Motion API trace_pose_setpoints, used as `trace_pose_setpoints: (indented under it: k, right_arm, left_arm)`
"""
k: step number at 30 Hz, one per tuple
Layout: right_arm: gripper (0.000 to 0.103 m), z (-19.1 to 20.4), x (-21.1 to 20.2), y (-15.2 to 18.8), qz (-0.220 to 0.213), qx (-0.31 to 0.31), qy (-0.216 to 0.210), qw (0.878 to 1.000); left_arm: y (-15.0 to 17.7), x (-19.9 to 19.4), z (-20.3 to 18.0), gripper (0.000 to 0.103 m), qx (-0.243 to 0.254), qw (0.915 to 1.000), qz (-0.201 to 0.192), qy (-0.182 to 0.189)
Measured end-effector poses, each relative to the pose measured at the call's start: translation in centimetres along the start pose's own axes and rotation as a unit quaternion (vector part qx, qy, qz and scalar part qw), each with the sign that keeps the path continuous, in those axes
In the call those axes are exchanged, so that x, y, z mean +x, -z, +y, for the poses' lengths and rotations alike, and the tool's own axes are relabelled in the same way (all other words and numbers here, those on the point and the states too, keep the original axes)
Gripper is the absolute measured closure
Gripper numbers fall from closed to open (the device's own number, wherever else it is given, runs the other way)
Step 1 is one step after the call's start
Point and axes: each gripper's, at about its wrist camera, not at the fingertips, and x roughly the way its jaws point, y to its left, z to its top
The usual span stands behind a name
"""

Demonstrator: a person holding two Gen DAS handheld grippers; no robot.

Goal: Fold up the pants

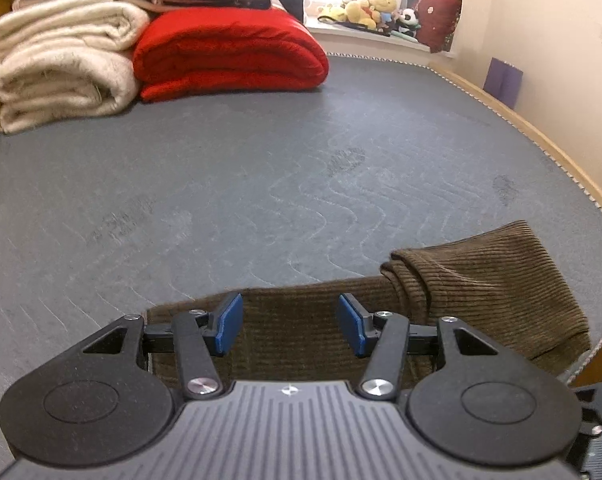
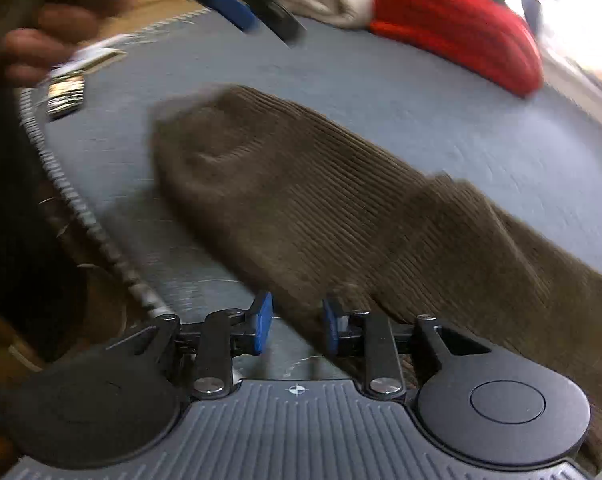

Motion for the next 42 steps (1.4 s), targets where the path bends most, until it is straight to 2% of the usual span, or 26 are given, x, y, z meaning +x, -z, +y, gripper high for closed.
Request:
trace_pose_setpoints:
  k: [2,4,8,10,16,18,20,21,23,25,29,30,32,35,36,38,40,42]
  right_arm:
    - [0.064,-0.1,-1.8,0.0,-0.016,-0.019,-0.003,1.0]
    - [0.06,-1.5,-2.6,-0.2,-0.023,-0.022,0.015,0.999]
    - [0.06,-4.8,-0.9,0.8,-0.001,0.0,0.078,0.997]
    - [0.06,-5.8,0.5,0.9,0.005,0.004,0.084,0.996]
    - [0.06,-4.3,5.0,2.3,0.031,-0.077,0.11,0.99]
    - [0.06,-3.9,5.3,2.8,0.022,-0.101,0.117,0.988]
    - [0.066,-3.9,5.3,2.6,0.018,-0.113,0.115,0.987]
    - [0.086,-4.1,5.3,2.5,0.017,-0.111,0.109,0.988]
    - [0.099,-4.6,4.9,2.4,0.003,-0.102,0.101,0.99]
    - [0.1,-4.9,4.2,2.4,-0.017,-0.095,0.106,0.99]
    - [0.1,-5.0,-1.3,1.4,-0.114,-0.05,0.101,0.987]
    - [0.1,-4.7,-2.2,1.5,-0.125,-0.051,0.097,0.986]
    - [0.1,-4.0,-2.3,2.5,-0.112,-0.065,0.083,0.988]
    - [0.1,-3.7,0.4,4.3,-0.032,-0.068,0.029,0.997]
    - [0.1,-3.2,1.2,4.7,-0.014,-0.083,0.019,0.996]
    - [0.093,-2.1,1.7,4.8,-0.014,-0.11,0.036,0.993]
    - [0.073,-2.0,1.4,4.4,-0.026,-0.097,0.043,0.994]
    - [0.058,-2.0,1.0,3.9,-0.047,-0.086,0.065,0.993]
  left_arm:
    - [0.1,0.4,0.0,0.044,-0.007,0.9999,0.008,0.012]
    - [0.1,0.9,-0.2,0.044,-0.011,0.9997,0.018,0.015]
    - [-0.6,1.4,-1.4,0.044,-0.008,0.9996,0.018,0.022]
    - [-0.8,1.8,-2.1,0.044,-0.002,0.9996,0.018,0.021]
    - [-0.9,3.0,-3.1,0.044,0.011,0.9995,0.029,0.007]
    - [-0.9,3.3,-3.1,0.044,0.011,0.9995,0.03,0.002]
    - [-1.0,3.5,-2.9,0.044,0.007,0.9995,0.031,-0.001]
    - [-1.0,3.5,-2.9,0.044,0.005,0.9995,0.032,-0.002]
    - [-1.1,3.5,-2.7,0.044,0.003,0.9995,0.03,-0.002]
    - [-1.1,3.5,-2.5,0.044,-0.001,0.9996,0.029,-0.002]
    - [-1.1,3.3,-2.5,0.044,-0.002,0.9996,0.027,0.002]
    - [-1.0,3.3,-2.6,0.044,-0.001,0.9996,0.027,0.002]
    - [-1.0,3.4,-2.6,0.044,0.0,0.9996,0.028,0.004]
    - [-1.1,3.5,-2.7,0.044,0.0,0.9996,0.029,0.003]
    - [-1.1,3.5,-2.8,0.044,0.0,0.9995,0.03,0.004]
    - [-1.1,3.5,-2.8,0.044,0.002,0.9995,0.03,0.005]
    - [-1.0,3.6,-2.7,0.044,0.006,0.9995,0.031,0.004]
    - [-1.0,3.7,-2.6,0.044,0.009,0.9994,0.033,0.004]
